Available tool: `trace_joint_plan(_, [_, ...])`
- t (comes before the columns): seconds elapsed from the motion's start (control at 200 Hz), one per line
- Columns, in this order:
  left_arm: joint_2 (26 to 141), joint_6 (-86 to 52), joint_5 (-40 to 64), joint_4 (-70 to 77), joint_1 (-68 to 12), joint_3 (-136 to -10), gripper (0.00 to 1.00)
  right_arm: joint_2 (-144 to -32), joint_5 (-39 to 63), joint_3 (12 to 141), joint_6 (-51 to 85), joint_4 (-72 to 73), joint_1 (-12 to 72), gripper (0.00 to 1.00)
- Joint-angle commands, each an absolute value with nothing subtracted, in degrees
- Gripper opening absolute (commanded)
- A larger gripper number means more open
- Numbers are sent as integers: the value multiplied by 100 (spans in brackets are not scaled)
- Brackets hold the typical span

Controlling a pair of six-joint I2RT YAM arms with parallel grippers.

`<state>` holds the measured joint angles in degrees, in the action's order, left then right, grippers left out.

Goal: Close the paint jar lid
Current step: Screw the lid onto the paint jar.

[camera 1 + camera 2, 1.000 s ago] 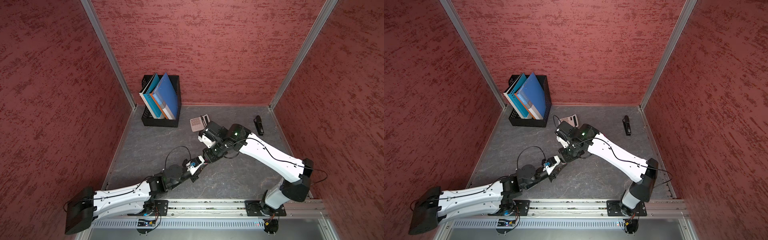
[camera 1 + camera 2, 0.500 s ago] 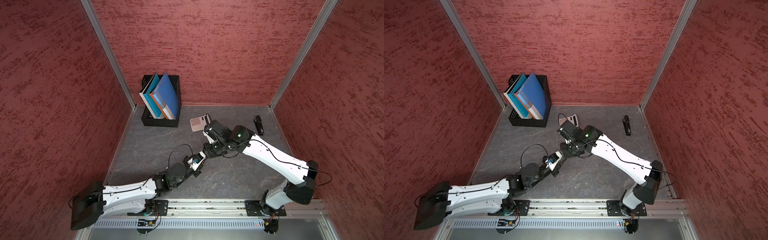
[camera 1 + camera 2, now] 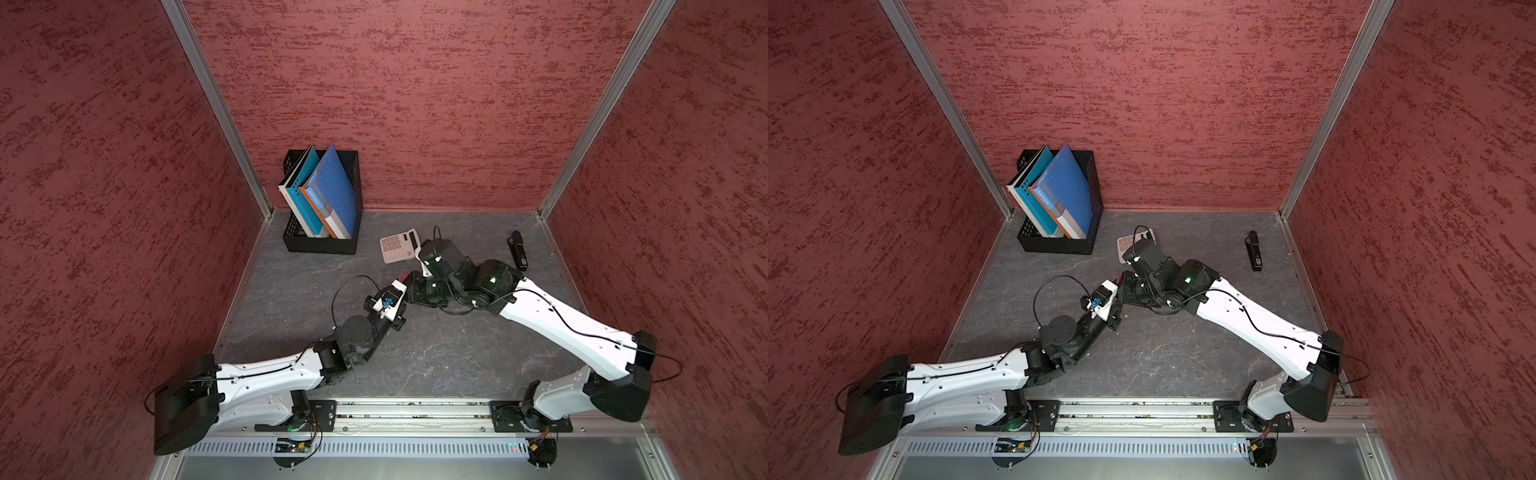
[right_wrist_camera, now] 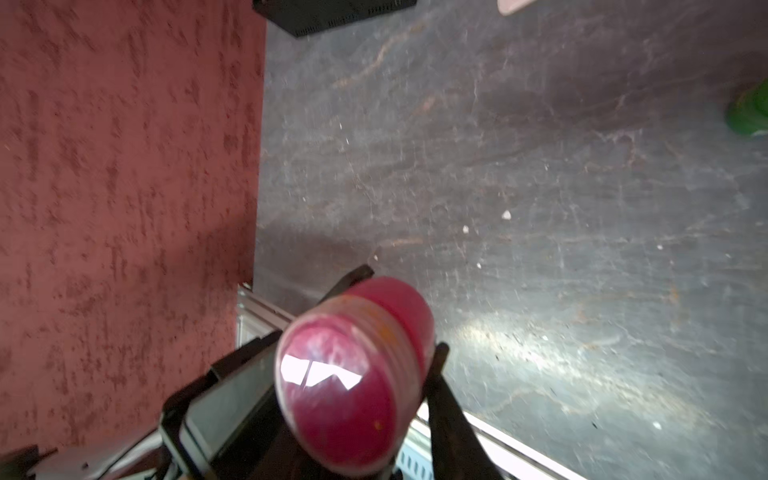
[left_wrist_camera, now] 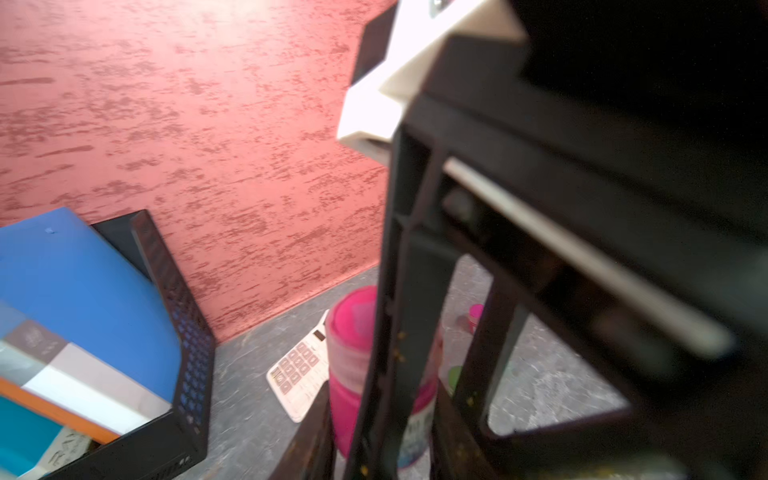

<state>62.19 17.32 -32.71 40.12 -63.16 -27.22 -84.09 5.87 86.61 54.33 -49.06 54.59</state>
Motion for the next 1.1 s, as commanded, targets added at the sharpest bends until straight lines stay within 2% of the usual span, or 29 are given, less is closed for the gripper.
trace_joint_plan(0.0, [6020, 1471, -2462, 6496, -6420, -3675, 21, -8885, 1475, 8195, 5633, -4759, 5740, 34])
trace_joint_plan(0.185, [6072, 1163, -2534, 6081, -6316, -3571, 20, -8706, 1354, 8231, 5481, -4790, 5722, 39])
trace_joint_plan(0.436, [6018, 649, -2669, 5728, -6116, -3066, 20, -8207, 974, 8253, 5134, -4998, 5670, 59])
trace_joint_plan(0.821, [5208, -170, -2643, 4265, -5903, -1955, 20, -7291, 314, 8569, 4511, -6231, 5143, 66])
trace_joint_plan(0.927, [4689, -209, -2008, 3463, -5777, -1788, 20, -7408, 340, 9090, 3802, -6654, 5118, 66])
trace_joint_plan(1.097, [3999, -208, -212, 1770, -5398, -1917, 21, -8247, 902, 10423, 2358, -7713, 5131, 62])
